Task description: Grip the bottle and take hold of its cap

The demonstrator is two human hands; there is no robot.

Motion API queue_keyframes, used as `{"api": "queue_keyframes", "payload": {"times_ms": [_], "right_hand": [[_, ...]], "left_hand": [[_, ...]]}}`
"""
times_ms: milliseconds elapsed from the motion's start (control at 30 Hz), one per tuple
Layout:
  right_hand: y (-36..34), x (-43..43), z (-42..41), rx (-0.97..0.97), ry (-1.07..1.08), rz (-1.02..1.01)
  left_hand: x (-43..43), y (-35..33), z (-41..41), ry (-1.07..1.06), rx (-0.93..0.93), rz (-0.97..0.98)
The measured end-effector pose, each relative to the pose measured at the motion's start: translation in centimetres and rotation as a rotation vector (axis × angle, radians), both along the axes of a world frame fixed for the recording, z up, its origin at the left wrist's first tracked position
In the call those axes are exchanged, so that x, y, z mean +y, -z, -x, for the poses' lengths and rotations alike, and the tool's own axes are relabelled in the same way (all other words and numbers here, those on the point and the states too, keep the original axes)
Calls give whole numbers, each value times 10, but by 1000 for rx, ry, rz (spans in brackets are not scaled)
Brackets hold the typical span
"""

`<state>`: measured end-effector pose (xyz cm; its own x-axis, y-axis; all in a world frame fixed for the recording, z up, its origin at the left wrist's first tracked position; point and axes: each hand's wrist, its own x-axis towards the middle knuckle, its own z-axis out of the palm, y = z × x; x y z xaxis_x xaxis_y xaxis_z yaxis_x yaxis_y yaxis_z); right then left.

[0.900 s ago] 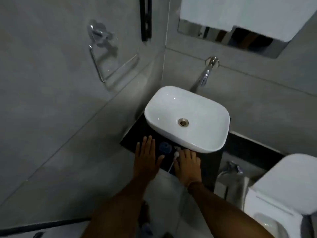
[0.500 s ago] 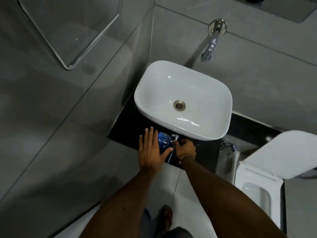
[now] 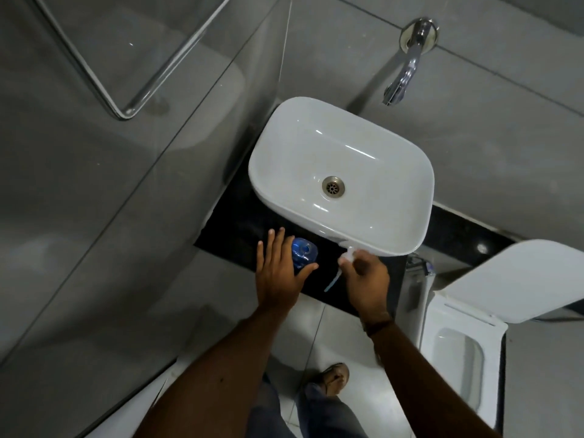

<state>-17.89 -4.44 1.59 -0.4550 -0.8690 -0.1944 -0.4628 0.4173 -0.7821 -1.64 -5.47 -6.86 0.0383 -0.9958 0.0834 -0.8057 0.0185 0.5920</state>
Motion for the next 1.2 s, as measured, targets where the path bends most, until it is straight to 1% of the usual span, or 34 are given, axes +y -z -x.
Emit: {"api": "queue_keyframes", "payload": {"times_ms": [67,133,200,267,400,500,633,767,900,1200], "right_hand": [[-25,3,1,-127,75,159],[-44,-1,-4,-182,60,289],[-56,-7,-15,-211,13,362],[-58,-11,-26,-212,-29,390],[-50,-17,-38,-242,-64,397],[-41,-19,-42,-222,-100,395],[-25,-21,-46,-191,-150,332],[-5,-21,-50,-156,-255,294],[10,-22,-51,-101,-320,231],[24,-16,-46,-15,-337,88]], "left_hand": [[1,2,1,-1,-1,1],[2,3,1,-2,-6,7],[2,5,0,-4,-3,6],[2,6,0,-3,1,-3],[1,6,0,3,2,-17],[1,5,0,8,6,-28],[1,4,0,14,3,-32],[2,1,-2,23,31,-48],[4,-4,-1,24,28,-21],[5,-8,-1,39,-18,-43]]}}
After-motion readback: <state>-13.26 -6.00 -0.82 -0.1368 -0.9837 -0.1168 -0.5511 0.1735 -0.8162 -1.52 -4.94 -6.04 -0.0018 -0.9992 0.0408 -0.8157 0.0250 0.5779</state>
